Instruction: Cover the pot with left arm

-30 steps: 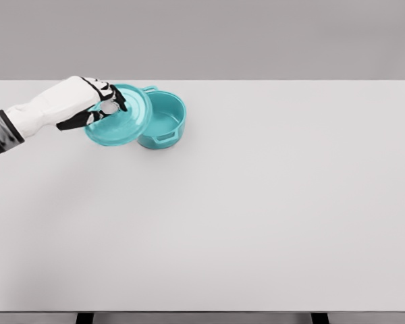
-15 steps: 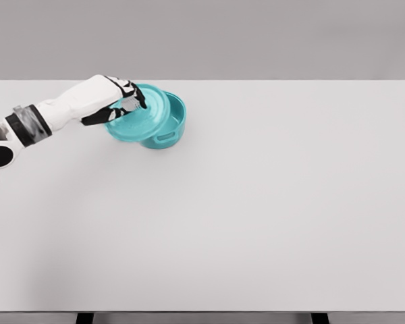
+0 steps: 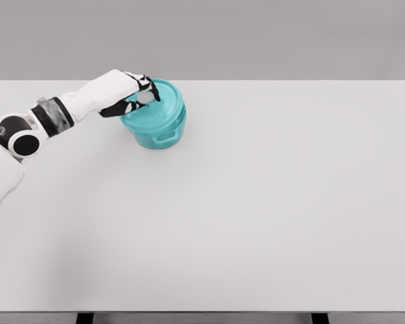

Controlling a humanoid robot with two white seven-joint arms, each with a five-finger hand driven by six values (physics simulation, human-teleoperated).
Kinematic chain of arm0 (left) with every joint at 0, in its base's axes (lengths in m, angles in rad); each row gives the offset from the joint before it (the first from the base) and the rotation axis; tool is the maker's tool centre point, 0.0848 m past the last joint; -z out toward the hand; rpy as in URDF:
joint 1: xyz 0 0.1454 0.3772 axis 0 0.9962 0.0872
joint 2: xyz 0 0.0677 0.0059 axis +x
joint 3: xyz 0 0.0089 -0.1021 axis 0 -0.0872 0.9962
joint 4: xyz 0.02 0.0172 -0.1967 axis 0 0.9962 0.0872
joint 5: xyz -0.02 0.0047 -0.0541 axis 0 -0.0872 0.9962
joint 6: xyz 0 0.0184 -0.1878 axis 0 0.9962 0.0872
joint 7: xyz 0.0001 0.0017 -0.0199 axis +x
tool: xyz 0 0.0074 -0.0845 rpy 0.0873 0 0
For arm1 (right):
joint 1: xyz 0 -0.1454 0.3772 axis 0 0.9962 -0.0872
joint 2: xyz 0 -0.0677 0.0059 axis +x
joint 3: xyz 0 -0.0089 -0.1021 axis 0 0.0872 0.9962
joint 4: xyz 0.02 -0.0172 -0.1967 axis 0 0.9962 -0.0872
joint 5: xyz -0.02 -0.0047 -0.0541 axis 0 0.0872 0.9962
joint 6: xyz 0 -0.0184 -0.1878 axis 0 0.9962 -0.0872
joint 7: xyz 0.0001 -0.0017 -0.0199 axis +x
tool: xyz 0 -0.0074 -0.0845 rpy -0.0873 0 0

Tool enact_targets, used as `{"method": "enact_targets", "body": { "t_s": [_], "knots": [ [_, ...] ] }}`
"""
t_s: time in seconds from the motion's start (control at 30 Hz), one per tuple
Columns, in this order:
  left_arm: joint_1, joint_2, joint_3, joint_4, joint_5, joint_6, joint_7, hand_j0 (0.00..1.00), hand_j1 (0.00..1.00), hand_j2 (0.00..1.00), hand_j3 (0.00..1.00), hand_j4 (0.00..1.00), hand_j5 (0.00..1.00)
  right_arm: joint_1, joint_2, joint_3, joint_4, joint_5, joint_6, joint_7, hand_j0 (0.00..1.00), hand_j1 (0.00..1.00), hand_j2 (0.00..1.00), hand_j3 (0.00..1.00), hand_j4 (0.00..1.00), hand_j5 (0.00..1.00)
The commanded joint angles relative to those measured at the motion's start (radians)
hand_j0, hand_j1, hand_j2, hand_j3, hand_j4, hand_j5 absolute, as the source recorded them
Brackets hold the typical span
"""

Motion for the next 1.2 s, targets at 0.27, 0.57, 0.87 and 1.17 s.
{"method": "enact_targets", "body": {
  "t_s": [0.27, 0.57, 0.87, 1.17],
  "knots": [
    [-0.026, -0.062, 0.001, 0.059, -0.036, 0.001, 0.000, 0.48, 0.48, 0.48, 0.48, 0.48, 0.48, 0.000, 0.000, 0.000, -0.001, 0.000, 0.000, 0.000, 1.00, 1.00, 1.00, 1.00, 1.00, 1.00],
    [-0.048, -0.104, 0.001, 0.119, -0.075, 0.001, 0.000, 0.48, 0.48, 0.48, 0.48, 0.48, 0.48, 0.000, 0.000, 0.000, 0.001, 0.000, 0.000, 0.000, 1.00, 1.00, 1.00, 1.00, 1.00, 1.00],
    [-0.055, -0.104, 0.001, 0.171, -0.076, 0.001, 0.000, 0.49, 0.49, 0.49, 0.49, 0.49, 0.49, 0.000, 0.000, 0.000, 0.001, 0.000, 0.000, 0.000, 1.00, 1.00, 1.00, 1.00, 1.00, 1.00],
    [-0.055, -0.104, 0.001, 0.171, -0.078, 0.001, 0.000, 0.54, 0.54, 0.54, 0.54, 0.54, 0.54, 0.000, 0.000, 0.000, 0.001, 0.000, 0.000, 0.000, 1.00, 1.00, 1.00, 1.00, 1.00, 1.00]
  ]
}}
